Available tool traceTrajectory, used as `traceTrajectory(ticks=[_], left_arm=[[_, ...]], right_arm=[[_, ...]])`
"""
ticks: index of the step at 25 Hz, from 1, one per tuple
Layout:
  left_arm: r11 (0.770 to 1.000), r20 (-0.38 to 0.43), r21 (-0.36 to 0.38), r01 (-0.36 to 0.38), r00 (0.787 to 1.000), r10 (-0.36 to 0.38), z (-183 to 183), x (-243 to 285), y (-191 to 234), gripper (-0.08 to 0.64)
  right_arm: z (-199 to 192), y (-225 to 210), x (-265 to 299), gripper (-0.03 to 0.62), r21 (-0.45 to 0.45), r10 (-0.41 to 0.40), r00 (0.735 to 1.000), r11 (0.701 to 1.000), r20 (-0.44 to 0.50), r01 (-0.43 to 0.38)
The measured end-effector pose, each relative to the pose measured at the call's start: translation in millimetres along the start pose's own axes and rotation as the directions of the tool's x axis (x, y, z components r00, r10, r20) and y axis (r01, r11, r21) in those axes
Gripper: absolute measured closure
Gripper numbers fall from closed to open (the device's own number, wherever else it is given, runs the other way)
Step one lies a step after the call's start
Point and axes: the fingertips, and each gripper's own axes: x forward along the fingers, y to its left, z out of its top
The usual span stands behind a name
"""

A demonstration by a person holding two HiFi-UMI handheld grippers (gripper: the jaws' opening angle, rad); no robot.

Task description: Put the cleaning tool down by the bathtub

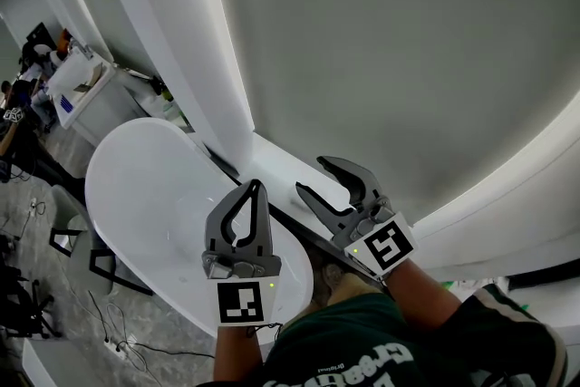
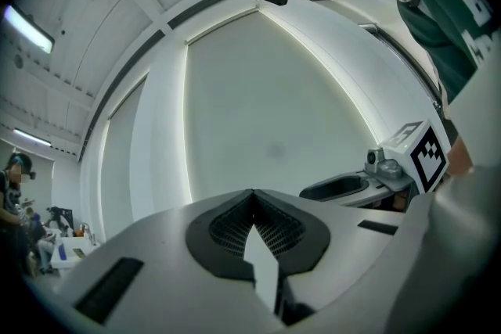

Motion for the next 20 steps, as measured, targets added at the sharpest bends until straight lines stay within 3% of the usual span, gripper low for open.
traceTrajectory(ticks=[2,6,20], left_arm=[[1.0,0.003,0.024,0.002,1.0,-0.002,4,-3,0,0.554],[1.0,0.028,0.005,0.007,1.0,-0.007,12,-13,-4,0.554],[0.999,0.043,0.007,0.034,0.998,-0.035,14,-30,-12,0.554]], right_arm=[[7,6,-4,0.421,-0.015,-0.001,1.0,1.0,0.02,0.001],[28,10,-19,0.57,-0.008,-0.059,0.995,0.998,0.078,0.06],[46,28,-29,0.577,-0.051,-0.057,0.993,0.997,0.106,0.063]])
